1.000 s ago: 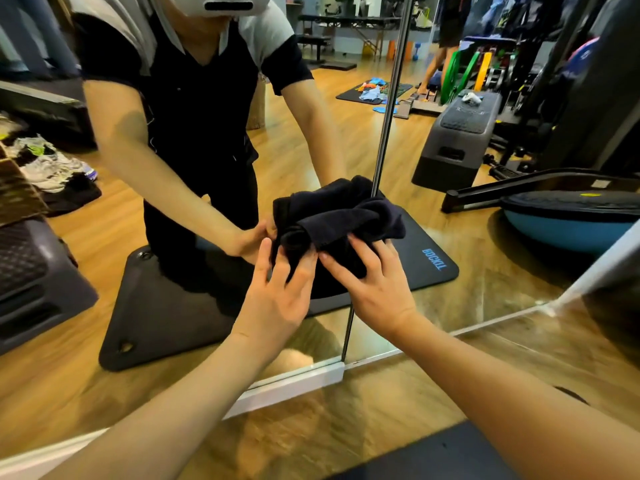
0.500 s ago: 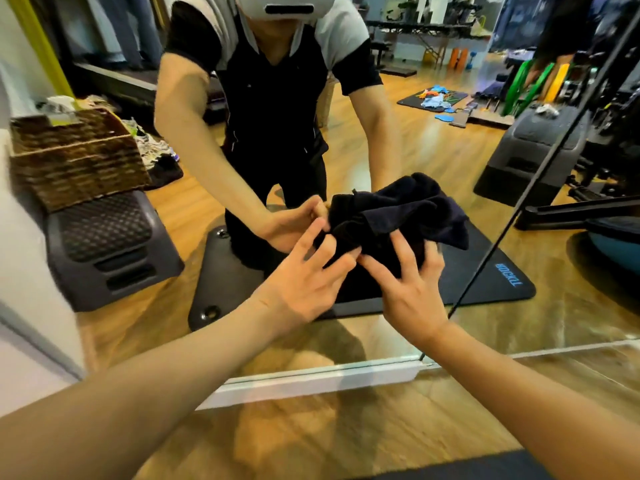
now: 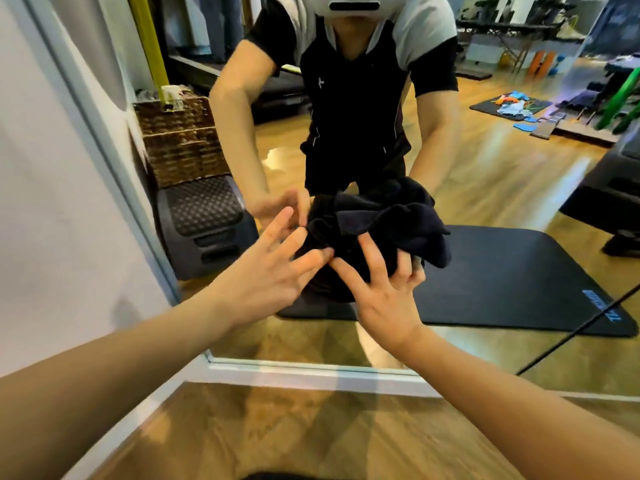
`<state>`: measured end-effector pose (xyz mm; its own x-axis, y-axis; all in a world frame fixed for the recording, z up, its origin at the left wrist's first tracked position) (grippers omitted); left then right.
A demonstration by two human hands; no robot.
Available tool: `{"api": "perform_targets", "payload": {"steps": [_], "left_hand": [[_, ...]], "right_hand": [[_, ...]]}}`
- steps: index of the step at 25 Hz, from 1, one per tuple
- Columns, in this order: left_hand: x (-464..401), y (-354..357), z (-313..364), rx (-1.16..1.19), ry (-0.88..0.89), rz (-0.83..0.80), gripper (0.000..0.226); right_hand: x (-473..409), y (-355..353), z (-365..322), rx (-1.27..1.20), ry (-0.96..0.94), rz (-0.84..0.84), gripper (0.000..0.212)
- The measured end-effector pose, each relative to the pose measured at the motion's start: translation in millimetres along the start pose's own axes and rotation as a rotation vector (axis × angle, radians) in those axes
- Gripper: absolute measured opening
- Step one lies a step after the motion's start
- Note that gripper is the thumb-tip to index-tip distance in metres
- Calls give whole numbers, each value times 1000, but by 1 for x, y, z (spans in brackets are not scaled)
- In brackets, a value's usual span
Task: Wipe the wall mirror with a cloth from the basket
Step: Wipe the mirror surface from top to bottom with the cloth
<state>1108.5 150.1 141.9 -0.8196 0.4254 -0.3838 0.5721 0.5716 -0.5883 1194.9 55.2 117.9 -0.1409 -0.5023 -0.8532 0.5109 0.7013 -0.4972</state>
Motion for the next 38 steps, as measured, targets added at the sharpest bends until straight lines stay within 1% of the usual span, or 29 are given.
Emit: {"api": "perform_targets", "payload": {"steps": [4, 7, 10, 13, 14, 15, 18, 20, 21, 24, 26, 27, 29, 31, 32, 35, 38], "left_hand": [[66, 0, -39, -86, -18, -32, 40], [113, -2, -66, -152, -33, -47, 40], [160, -9, -97, -187, -39, -50, 38], [182, -11, -113, -198, -90, -81, 34], [182, -11, -111, -179, -110, -90, 32], [182, -10, -107, -156, -138, -97, 36], [180, -3, -96, -104, -243, -127, 60], [187, 5, -84, -75, -317, -167, 67], [190, 12, -76, -67, -337, -185, 68], [199, 38, -35, -28, -320, -275, 63], [205, 52, -15, -36, -351, -313, 65], [206, 55, -10, -54, -387, -312, 65], [203, 57, -5, -64, -465, -283, 58], [194, 60, 0, -46, -504, -255, 47], [186, 64, 5, -29, -506, -244, 46], [140, 72, 36, 24, -474, -203, 53], [78, 65, 73, 1, -402, -118, 45]], "right_hand": [[-23, 14, -73, -49, 1, -7, 50], [-41, 27, -127, -88, 31, -39, 56], [-60, 42, -184, -148, 60, -104, 56], [-69, 50, -214, -138, 88, -137, 60], [-68, 53, -215, -148, 84, -150, 59], [-66, 55, -214, -163, 71, -157, 59], [-57, 56, -210, -164, 28, -137, 61], [-42, 61, -211, -151, -7, -136, 65], [-31, 65, -212, -131, -24, -141, 69], [12, 83, -211, -94, -90, -196, 79], [29, 90, -208, -79, -143, -164, 74], [30, 90, -205, -100, -146, -125, 67], [27, 86, -197, -182, -140, -61, 51], [28, 81, -185, -241, -156, -38, 46], [31, 78, -174, -251, -163, -26, 44], [47, 67, -121, -243, -134, -5, 41], [66, 54, -62, -208, -153, -3, 42]]}}
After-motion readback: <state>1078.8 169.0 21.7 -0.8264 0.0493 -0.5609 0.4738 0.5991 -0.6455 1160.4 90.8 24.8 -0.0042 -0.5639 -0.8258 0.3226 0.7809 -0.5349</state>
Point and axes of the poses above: each hand's wrist, its own x-axis away from the middle knuckle, its own y-axis out of the palm, z = x × y, the point moved 9 cm from there along -x, towards the middle knuckle, and after that the axes turned 5 degrees about y, right-handed, at the moved point
